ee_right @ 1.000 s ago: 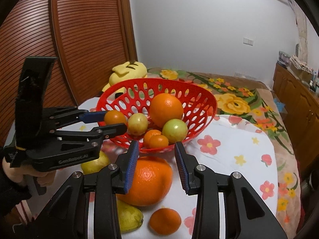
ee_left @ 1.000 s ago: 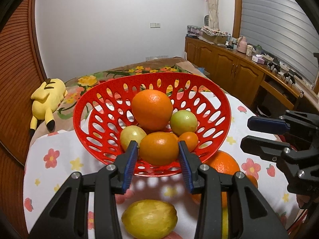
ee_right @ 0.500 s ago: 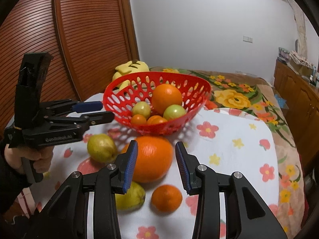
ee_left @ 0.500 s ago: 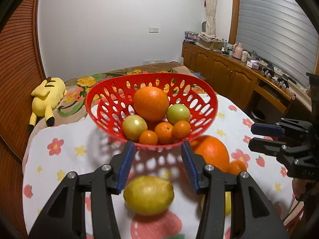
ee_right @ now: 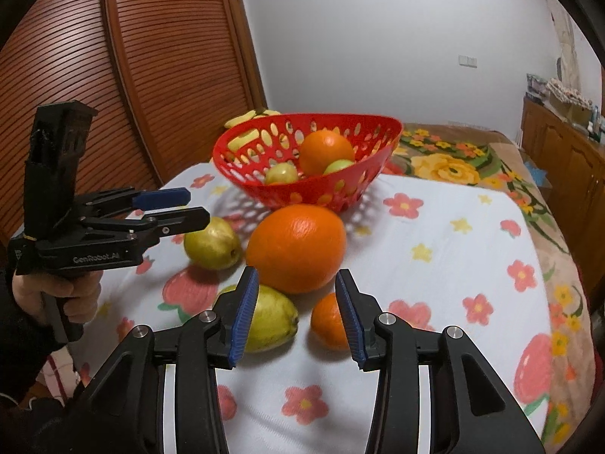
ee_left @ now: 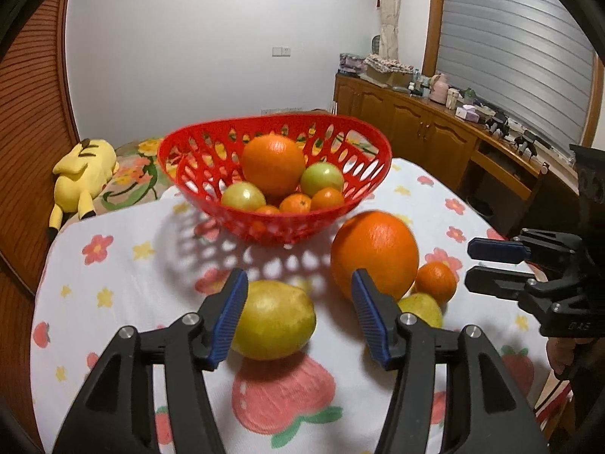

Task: Organize fruits
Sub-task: 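Move left tool toward a large yellow pear while right tool approaches a green pear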

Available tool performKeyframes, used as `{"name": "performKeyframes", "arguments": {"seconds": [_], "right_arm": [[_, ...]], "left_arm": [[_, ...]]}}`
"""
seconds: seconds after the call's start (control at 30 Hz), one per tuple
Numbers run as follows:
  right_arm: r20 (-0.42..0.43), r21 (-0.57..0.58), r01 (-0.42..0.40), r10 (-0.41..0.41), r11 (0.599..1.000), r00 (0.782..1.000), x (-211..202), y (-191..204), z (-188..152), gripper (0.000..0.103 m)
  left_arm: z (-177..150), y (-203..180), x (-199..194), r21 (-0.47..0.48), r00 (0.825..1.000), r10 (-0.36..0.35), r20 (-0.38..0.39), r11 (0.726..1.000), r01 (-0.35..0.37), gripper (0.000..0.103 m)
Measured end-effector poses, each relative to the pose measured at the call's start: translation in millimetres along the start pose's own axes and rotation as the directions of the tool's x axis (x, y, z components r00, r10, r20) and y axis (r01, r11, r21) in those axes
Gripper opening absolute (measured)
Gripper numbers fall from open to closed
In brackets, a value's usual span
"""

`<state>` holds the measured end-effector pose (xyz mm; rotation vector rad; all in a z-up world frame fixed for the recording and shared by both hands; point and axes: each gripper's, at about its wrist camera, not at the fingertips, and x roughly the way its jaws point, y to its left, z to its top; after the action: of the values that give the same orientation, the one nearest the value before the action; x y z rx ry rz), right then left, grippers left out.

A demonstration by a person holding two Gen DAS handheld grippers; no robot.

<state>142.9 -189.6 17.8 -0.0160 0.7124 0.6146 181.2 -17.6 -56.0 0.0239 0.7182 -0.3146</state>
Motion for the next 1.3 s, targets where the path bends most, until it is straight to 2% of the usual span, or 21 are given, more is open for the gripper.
{"name": "performKeyframes", "arguments": {"seconds": [0.17,0.43,0.7,0.9,1.3], "right_arm": [[-0.009,0.013,-0.013,0.013,1.0,1.0,3.0,3.6,-6.6,0.047],[-0.018,0.004,-0.034,0.034,0.999,0.999,8.9,16.0,-12.8,0.053],[-0.036,-0.018,-0.038,0.037,0.999,0.999,19.5,25.2,-15.7,0.056],[-0.048,-0.017,-0.045,0.044,0.999,0.998,27.2,27.5,-18.0,0.057],[-0.067,-0.032,-0.03,0.028,0.999,0.997,38.2,30.4,-19.2,0.062]], "left_arm": [[-10.6,4.9,10.7,-0.012,0.999,0.022,-0.033,1.0,-0.022,0.058],[-16.5,7.7,14.0,-0.001,0.998,0.061,-0.026,0.998,-0.061,0.066],[-23.2,19.8,21.8,-0.004,0.993,0.116,-0.036,0.993,-0.116,0.068],[-27.0,31.6,25.1,-0.034,0.995,0.092,-0.038,0.995,-0.094,0.069],[-33.3,32.1,24.9,-0.019,0.997,0.08,-0.011,0.997,-0.08,0.071]]}}
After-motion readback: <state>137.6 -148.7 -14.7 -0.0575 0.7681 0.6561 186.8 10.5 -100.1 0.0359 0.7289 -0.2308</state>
